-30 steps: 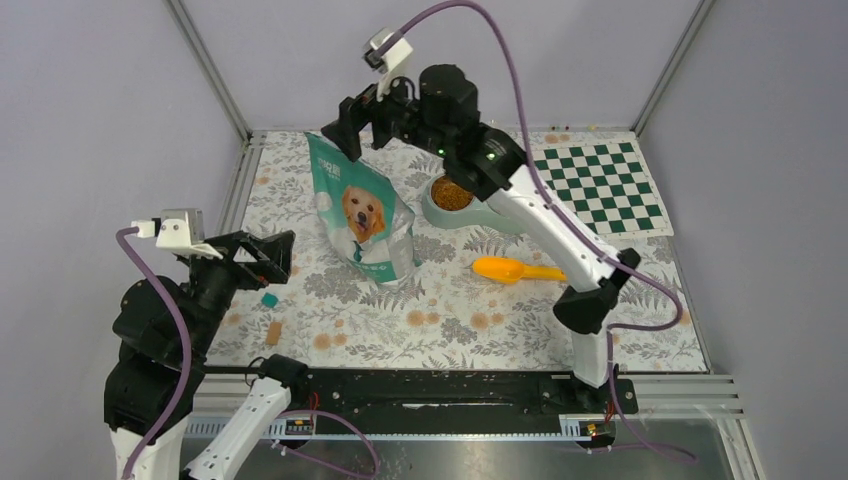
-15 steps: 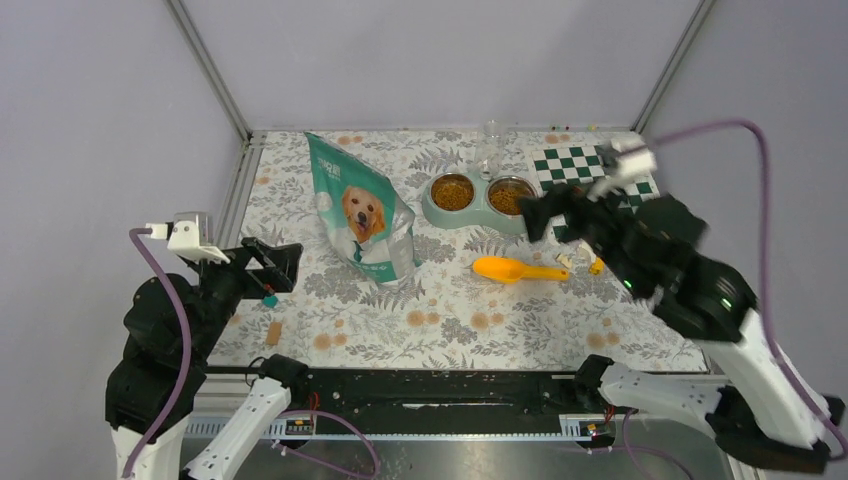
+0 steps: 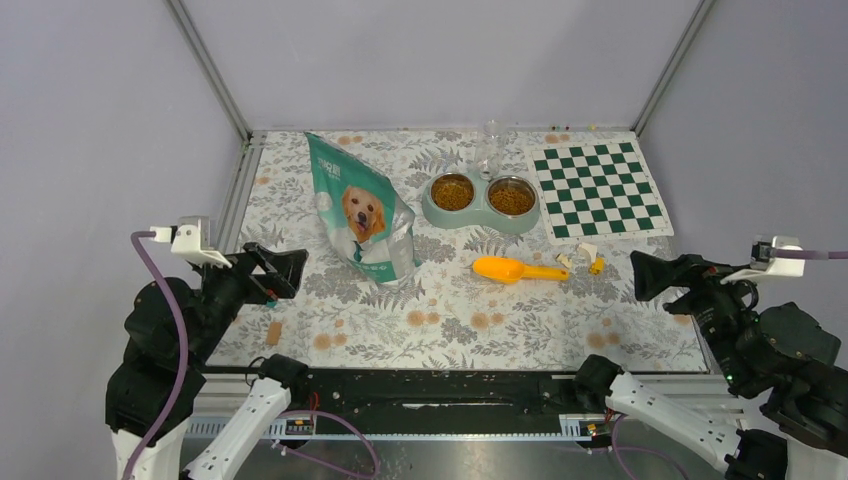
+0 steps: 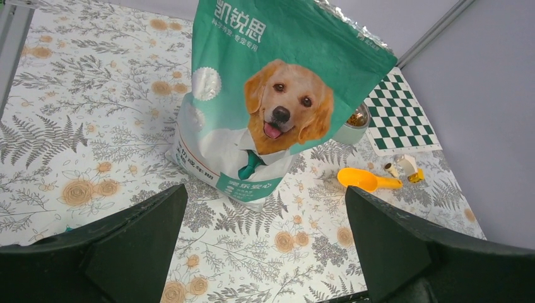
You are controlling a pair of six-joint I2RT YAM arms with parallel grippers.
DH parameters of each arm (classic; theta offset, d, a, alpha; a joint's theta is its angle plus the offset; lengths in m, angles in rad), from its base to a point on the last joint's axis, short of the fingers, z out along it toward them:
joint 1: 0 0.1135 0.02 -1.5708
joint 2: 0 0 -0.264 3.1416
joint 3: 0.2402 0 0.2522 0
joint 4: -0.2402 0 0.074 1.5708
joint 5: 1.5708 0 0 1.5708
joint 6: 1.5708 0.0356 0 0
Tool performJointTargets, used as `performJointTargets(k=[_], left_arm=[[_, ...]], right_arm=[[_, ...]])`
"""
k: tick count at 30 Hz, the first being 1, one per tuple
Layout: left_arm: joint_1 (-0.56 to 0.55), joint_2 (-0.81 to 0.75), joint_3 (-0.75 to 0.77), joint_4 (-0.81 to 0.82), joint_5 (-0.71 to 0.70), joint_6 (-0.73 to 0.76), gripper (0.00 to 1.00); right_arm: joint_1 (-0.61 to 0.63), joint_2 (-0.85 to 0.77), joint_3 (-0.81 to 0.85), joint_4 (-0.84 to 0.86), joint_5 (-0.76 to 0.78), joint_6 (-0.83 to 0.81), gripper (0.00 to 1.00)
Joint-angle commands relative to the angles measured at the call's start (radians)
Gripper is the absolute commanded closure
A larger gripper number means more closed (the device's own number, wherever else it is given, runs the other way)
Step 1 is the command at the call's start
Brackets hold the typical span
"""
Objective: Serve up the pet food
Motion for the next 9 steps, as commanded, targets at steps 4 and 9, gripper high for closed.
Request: performJointTargets(k=[4, 9], left_arm=[[-0.003, -0.005, 0.051, -0.008, -0.049, 0.023, 0.01], [-0.002, 0.013, 0.094, -0.057, -0.086, 0.034, 0.01]], right_arm=[[0.005, -0.035, 0.088, -0.072, 0.079, -0.055, 0.0], [0.005, -0.03, 0.109, -0.072, 0.074, -0.1, 0.01]])
